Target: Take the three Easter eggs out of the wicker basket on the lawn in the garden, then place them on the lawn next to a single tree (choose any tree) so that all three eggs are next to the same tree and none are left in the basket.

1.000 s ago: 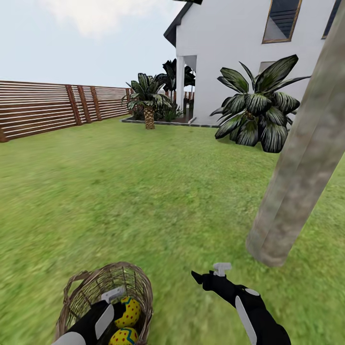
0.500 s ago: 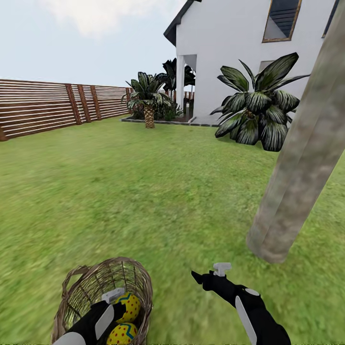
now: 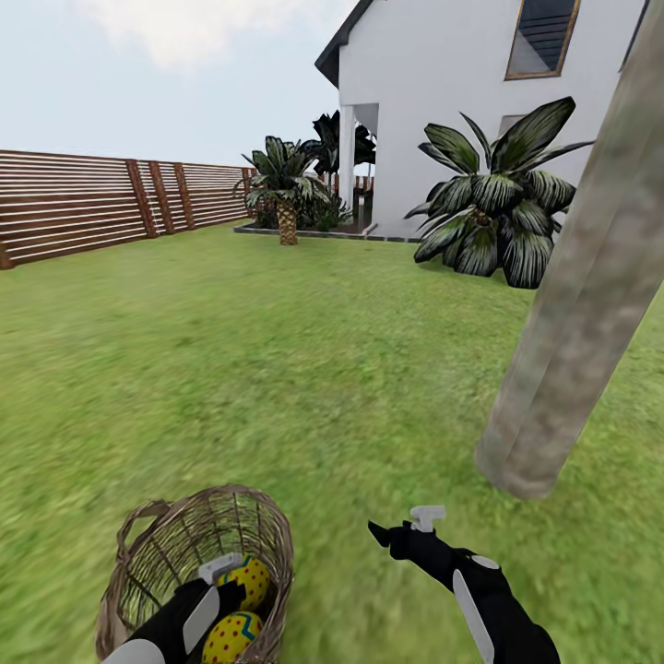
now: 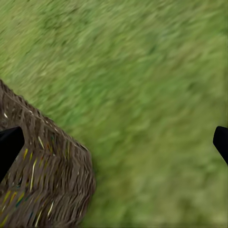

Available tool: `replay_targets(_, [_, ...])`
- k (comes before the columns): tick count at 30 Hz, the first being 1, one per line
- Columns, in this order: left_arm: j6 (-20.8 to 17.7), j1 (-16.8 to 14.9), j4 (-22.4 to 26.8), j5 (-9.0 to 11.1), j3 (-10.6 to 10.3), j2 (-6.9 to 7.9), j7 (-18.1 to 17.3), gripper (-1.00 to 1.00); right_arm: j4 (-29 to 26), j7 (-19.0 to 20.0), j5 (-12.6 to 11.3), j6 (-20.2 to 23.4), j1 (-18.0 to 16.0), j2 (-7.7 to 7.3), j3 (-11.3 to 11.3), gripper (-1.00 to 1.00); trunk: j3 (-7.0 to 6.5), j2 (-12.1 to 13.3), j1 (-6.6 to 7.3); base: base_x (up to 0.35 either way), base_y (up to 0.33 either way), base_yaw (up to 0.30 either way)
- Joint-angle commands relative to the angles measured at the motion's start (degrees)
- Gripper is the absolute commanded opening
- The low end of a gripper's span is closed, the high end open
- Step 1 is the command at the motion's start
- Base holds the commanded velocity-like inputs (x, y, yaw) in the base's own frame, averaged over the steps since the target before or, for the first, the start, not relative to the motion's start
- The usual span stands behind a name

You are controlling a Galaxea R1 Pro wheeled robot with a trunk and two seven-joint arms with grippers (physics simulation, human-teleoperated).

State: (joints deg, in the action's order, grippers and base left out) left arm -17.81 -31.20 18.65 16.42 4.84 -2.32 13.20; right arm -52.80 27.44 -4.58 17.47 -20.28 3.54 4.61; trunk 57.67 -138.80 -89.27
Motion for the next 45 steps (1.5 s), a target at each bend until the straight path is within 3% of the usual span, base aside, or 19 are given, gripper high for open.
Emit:
replay_targets(1, [-0.29, 0.02, 0.15, 0.32, 0.34, -0.05, 0.17, 1.0, -0.06, 0.24, -0.48, 0.53, -0.03, 0.06, 0.23, 1.0, 0.24, -0.44, -0.21, 0.0, 0.0, 0.0])
replay_targets(7, [-0.3, 0.0, 0.15, 0.28, 0.34, -0.05, -0.26, 1.0, -0.03, 0.24, -0.5, 0.55, -0.03, 0.06, 0.23, 1.0, 1.32, -2.84, -1.53, 0.0, 0.0, 0.0])
replay_targets(21, [-1.31, 0.0, 0.16, 0.46, 0.42, -0.05, -1.27, 1.0, -0.03, 0.24, -0.5, 0.54, -0.03, 0.06, 0.23, 1.0, 1.32, -2.84, -1.53, 0.0, 0.0, 0.0])
replay_targets(28, [-1.55, 0.01, 0.29, 4.59, 0.31, 0.01, -2.23, 1.0, -0.03, 0.24, -0.47, 0.49, -0.03, 0.06, 0.23, 1.0, 1.32, -2.84, -1.53, 0.0, 0.0, 0.0])
replay_targets(38, [-1.61, 0.0, 0.37, 6.1, 0.34, 0.04, -2.15, 1.0, -0.03, 0.24, -0.48, 0.51, -0.03, 0.14, 0.15, 1.0, 1.32, -2.84, -1.53, 0.0, 0.0, 0.0])
replay_targets(45, [-1.51, 0.0, 0.57, 9.59, 0.34, 0.35, -1.68, 1.0, -0.03, 0.24, -0.49, 0.5, -0.03, 0.15, 0.19, 1.0, 1.32, -2.84, -1.53, 0.0, 0.0, 0.0])
